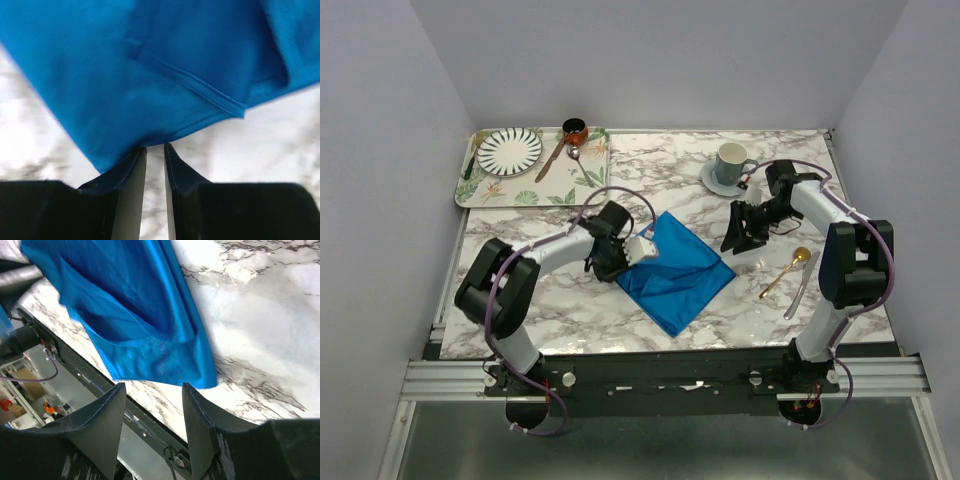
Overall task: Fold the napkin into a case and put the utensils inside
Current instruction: Move the square folded napkin to the center of the board, then smooth out the crumpled napkin at the center of the board.
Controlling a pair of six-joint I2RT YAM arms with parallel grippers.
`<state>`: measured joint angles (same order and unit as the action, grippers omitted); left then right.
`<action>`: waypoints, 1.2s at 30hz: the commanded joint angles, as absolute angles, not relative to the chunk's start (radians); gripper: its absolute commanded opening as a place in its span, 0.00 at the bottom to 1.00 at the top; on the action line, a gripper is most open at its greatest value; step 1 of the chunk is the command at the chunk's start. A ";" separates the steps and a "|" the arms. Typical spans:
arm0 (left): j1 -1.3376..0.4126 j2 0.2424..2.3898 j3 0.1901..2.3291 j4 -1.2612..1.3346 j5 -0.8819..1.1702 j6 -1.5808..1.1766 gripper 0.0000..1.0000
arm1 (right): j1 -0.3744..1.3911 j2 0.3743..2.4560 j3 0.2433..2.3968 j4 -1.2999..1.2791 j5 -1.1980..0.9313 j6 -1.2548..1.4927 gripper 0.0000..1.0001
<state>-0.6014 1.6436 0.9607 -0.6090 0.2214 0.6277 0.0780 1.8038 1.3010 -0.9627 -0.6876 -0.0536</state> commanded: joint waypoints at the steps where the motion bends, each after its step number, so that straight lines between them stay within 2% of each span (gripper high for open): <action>1: -0.440 1.833 1.118 -0.537 0.153 0.704 0.31 | 0.072 1.821 1.309 -0.936 -0.679 -0.055 0.56; 7: -0.396 1.711 1.210 -0.771 0.444 0.847 0.45 | 0.072 1.790 1.264 -0.916 -0.713 -0.055 0.53; 11: -0.397 1.634 1.227 -0.790 0.561 0.740 0.55 | 0.072 1.796 1.272 -0.887 -0.730 -0.025 0.52; 14: -0.426 1.621 1.232 -0.724 0.551 0.589 0.61 | 0.074 1.830 1.301 -0.867 -0.732 -0.005 0.52; 21: -0.506 1.692 1.236 -0.577 0.511 0.394 0.64 | 0.077 1.899 1.327 -0.827 -0.749 0.060 0.51; 36: -0.661 1.798 1.224 -0.491 0.431 0.331 0.66 | 0.110 1.988 1.319 -0.810 -0.689 0.052 0.44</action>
